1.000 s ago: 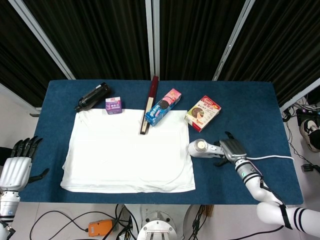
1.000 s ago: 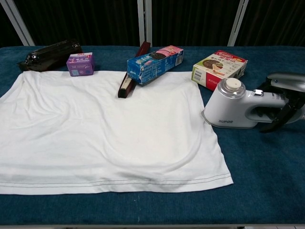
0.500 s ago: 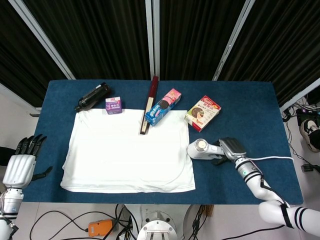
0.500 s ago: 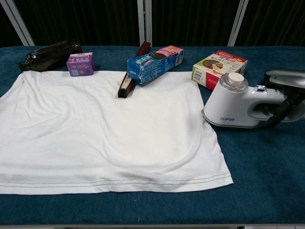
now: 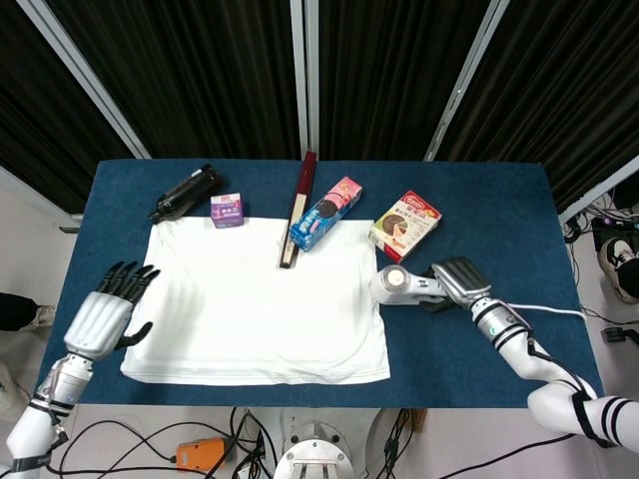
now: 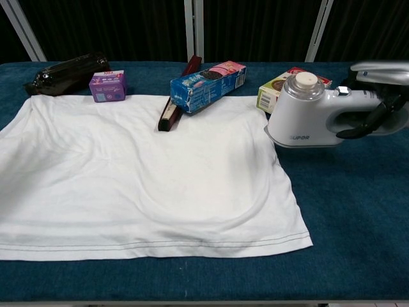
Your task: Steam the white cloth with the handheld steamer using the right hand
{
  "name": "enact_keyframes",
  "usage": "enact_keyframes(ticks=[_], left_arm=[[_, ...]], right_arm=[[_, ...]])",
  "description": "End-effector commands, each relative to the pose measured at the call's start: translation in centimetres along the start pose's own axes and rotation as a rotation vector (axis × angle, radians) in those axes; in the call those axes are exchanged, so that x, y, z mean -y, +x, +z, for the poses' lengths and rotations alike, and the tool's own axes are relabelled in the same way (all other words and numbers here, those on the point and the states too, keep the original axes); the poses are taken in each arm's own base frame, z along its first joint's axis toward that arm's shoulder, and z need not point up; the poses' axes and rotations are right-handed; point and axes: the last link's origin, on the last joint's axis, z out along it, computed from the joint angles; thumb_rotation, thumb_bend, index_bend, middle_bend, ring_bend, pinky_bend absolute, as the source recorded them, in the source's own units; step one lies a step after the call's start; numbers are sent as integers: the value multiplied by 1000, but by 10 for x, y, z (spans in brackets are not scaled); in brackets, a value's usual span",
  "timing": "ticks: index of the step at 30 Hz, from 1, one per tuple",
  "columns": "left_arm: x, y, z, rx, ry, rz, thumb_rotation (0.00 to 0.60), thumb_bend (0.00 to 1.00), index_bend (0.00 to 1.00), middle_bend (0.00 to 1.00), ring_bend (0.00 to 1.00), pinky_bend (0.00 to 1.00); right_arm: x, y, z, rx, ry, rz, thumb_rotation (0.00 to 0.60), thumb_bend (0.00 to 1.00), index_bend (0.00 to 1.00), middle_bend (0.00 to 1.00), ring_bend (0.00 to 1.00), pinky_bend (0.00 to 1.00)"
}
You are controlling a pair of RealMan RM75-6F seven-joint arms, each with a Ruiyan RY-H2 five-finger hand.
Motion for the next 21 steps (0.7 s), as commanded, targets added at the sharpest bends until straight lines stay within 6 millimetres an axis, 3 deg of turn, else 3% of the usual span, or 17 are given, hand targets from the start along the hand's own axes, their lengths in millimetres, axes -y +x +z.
enact_keyframes(ticks=[1, 4, 6, 11, 13, 21], left_arm=[[-24, -9, 19, 52, -109, 3, 600, 258, 65, 90, 0, 0], [-34, -22, 31, 107, -142, -9, 591, 258, 65, 89, 0, 0], [-38, -32, 37, 152, -148, -23, 554, 259, 65, 89, 0, 0], [-39, -52, 45, 235, -122, -32, 408, 302, 65, 69, 0, 0], [-36, -60, 46, 262, -93, -42, 318, 308, 65, 48, 0, 0], [-40, -77, 51, 333, -54, -93, 52, 355, 65, 28, 0, 0]], right_arm=[[9, 16, 4, -9, 26, -10, 600, 613, 1000, 925, 947, 716], [18, 30, 7, -16, 46, -20, 600, 613, 1000, 930, 953, 724], [23, 37, 10, -13, 53, -24, 600, 613, 1000, 931, 957, 726], [31, 47, 16, -3, 56, -31, 600, 613, 1000, 932, 959, 727], [33, 47, 20, 10, 54, -32, 600, 613, 1000, 932, 959, 727], [58, 23, 42, 99, 94, -10, 600, 613, 1000, 936, 962, 728]])
